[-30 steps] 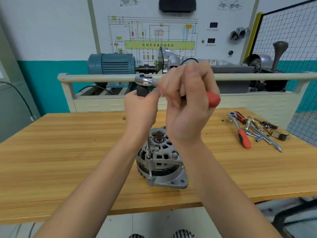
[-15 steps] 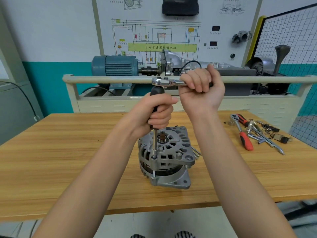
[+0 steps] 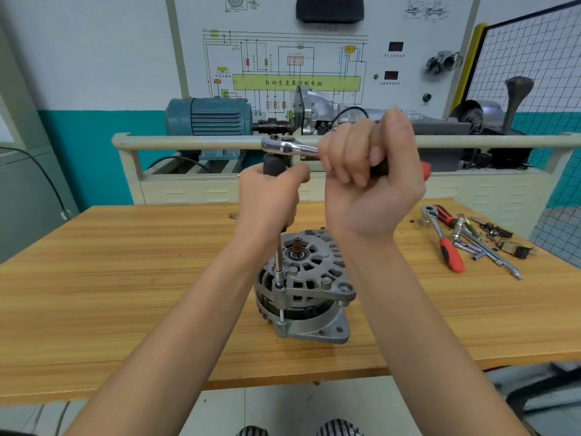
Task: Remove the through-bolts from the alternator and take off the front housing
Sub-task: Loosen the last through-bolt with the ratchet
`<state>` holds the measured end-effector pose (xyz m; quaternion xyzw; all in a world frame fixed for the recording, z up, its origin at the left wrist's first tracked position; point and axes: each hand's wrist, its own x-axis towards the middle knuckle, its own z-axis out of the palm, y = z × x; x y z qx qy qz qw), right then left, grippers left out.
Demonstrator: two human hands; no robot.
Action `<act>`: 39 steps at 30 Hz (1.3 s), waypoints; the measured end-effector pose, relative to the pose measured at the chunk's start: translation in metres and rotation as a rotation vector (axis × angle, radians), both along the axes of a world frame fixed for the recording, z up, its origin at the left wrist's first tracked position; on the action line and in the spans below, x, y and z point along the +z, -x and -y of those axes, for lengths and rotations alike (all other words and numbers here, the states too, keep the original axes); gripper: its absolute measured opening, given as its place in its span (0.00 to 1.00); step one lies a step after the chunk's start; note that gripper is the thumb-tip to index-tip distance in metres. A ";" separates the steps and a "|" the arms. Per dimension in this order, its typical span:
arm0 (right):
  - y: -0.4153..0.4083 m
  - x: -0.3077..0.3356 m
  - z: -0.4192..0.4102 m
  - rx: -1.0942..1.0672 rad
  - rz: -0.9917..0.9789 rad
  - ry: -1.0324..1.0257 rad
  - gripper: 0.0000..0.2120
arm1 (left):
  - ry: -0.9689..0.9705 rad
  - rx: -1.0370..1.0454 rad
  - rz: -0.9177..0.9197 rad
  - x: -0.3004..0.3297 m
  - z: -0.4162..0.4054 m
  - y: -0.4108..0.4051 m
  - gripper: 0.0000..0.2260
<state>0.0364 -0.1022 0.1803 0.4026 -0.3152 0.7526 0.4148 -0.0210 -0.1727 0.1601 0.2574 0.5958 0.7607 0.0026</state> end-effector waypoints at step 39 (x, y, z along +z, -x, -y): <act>0.015 0.003 -0.034 0.421 0.254 0.303 0.22 | 0.135 -0.451 0.058 0.009 0.008 0.010 0.23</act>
